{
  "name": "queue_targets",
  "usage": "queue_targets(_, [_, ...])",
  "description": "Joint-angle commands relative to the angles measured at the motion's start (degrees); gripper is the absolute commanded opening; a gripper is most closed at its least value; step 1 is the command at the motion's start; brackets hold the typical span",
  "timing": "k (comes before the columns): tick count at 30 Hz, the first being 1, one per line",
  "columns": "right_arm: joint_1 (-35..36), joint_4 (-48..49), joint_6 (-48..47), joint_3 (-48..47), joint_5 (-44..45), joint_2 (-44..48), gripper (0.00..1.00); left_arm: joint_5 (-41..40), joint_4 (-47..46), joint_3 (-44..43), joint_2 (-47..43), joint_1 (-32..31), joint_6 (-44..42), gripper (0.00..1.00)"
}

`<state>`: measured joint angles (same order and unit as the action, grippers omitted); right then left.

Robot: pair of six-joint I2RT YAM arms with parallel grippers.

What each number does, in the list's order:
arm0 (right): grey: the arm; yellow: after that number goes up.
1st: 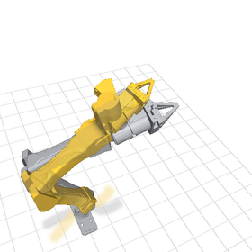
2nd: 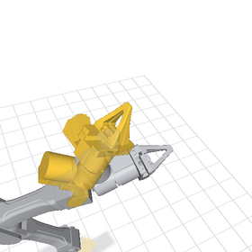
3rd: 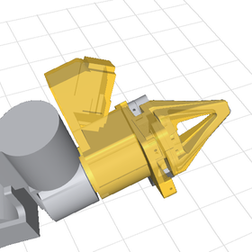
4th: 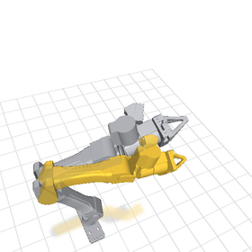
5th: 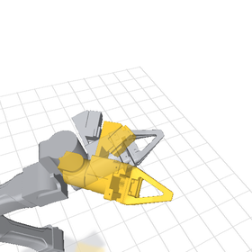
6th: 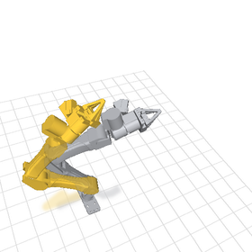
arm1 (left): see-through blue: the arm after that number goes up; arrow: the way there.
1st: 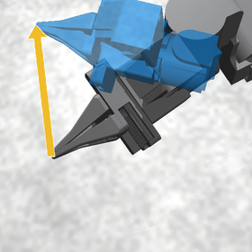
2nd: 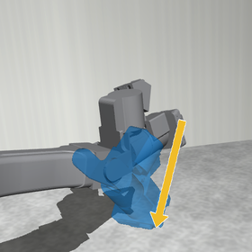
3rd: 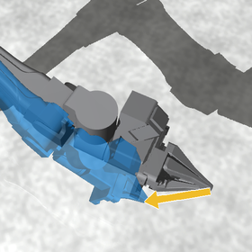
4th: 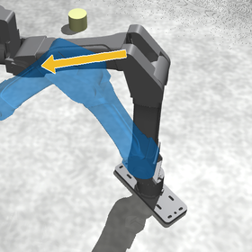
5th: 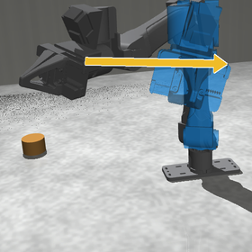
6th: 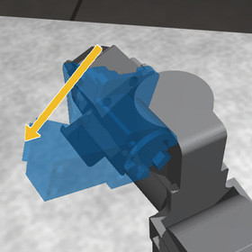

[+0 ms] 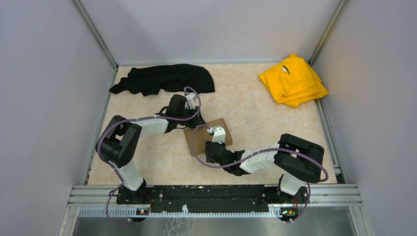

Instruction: Fold the paper box

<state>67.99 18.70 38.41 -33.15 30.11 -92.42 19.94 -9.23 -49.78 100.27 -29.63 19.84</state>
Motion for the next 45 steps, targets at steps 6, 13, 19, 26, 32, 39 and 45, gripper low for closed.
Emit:
queue_targets(6, [1.38, -10.29, 1.93, 3.96, -5.13, 3.47, 0.39, 3.37, 13.97, 2.14, 0.70, -2.98, 1.00, 0.48])
queue_targets(13, [7.46, -17.27, 4.53, -1.71, -0.56, -1.13, 0.42, 3.78, 16.05, 0.00, -1.87, -3.05, 1.09, 0.51])
queue_targets(19, [9.48, -16.96, 9.19, -2.75, -1.09, -2.94, 0.44, 3.36, 16.74, -0.26, -2.78, -2.88, 0.86, 0.51])
queue_targets(26, [9.62, -16.36, 13.10, 0.84, -4.88, -0.18, 0.49, 0.32, 14.68, 0.90, -6.34, -2.36, 1.55, 0.59])
queue_targets(32, [11.84, -20.75, 13.78, -1.47, -0.15, 0.77, 0.54, -2.24, 15.38, -0.49, -8.76, -1.50, 0.94, 0.65])
queue_targets(39, [15.21, -26.85, 14.88, -7.01, 5.65, -4.28, 0.55, -3.54, 15.06, -0.21, -10.83, 0.98, 0.40, 0.69])
queue_targets(45, [16.30, -24.19, 13.12, -8.61, 6.54, -5.41, 0.47, -2.12, 13.54, 1.36, -8.35, 4.99, 0.70, 0.66])
